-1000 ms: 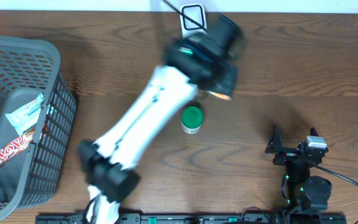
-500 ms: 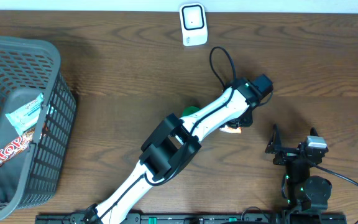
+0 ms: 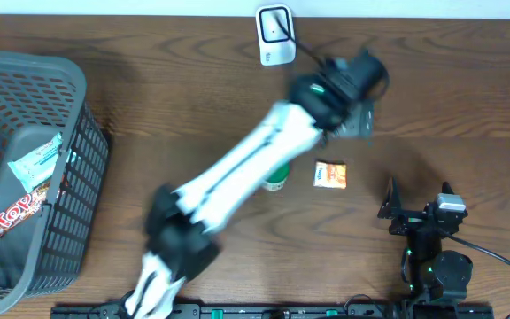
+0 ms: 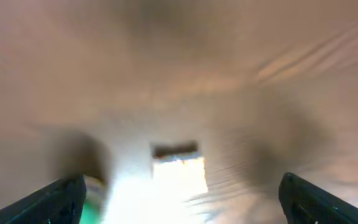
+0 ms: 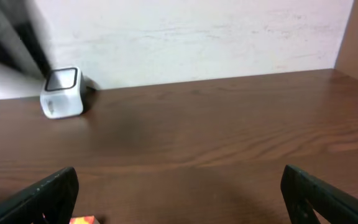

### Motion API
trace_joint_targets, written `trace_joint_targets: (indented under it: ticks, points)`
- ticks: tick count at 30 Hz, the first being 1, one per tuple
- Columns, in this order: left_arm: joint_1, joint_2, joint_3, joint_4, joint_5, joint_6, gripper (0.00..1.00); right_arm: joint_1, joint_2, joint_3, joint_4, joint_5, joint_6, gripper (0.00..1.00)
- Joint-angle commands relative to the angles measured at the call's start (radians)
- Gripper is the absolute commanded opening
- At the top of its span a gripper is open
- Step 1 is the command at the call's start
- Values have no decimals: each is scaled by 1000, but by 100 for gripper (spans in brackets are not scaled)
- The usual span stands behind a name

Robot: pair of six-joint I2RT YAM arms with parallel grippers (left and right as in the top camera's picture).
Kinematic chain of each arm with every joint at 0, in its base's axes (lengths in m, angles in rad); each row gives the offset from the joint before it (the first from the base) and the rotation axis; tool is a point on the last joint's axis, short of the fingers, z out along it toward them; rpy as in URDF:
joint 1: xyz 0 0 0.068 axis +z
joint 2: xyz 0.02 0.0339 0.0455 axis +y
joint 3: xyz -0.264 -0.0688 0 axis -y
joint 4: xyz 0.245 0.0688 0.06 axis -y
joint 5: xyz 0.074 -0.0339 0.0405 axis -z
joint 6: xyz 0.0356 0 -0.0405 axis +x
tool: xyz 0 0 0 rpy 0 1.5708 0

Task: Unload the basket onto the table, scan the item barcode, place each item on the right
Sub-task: 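Lift the orange snack box and place it right of the bottle, then reach into the basket and grasp the red Top chocolate bar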

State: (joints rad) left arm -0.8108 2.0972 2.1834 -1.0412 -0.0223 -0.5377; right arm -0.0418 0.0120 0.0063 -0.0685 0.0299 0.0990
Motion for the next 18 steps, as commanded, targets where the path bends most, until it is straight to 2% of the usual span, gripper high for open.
trace_joint_targets:
  ticks: [1, 5, 9, 13, 18]
  points:
    - [126, -280, 56, -47, -46, 243, 99, 3, -5, -1, -3, -2, 9, 99]
    - [375, -474, 55, -125, -45, 232, 99, 3, -5, -1, -3, -2, 9, 99]
    - [728, -605, 54, -289, -42, 134, 99, 3, -5, -1, -3, -2, 9, 99]
    - [1053, -661, 31, -418, -42, 6, 100, 3, -5, -1, -3, -2, 9, 99]
    - [1313, -650, -49, -526, -42, -156, 100, 3, -5, -1, -3, -2, 9, 99]
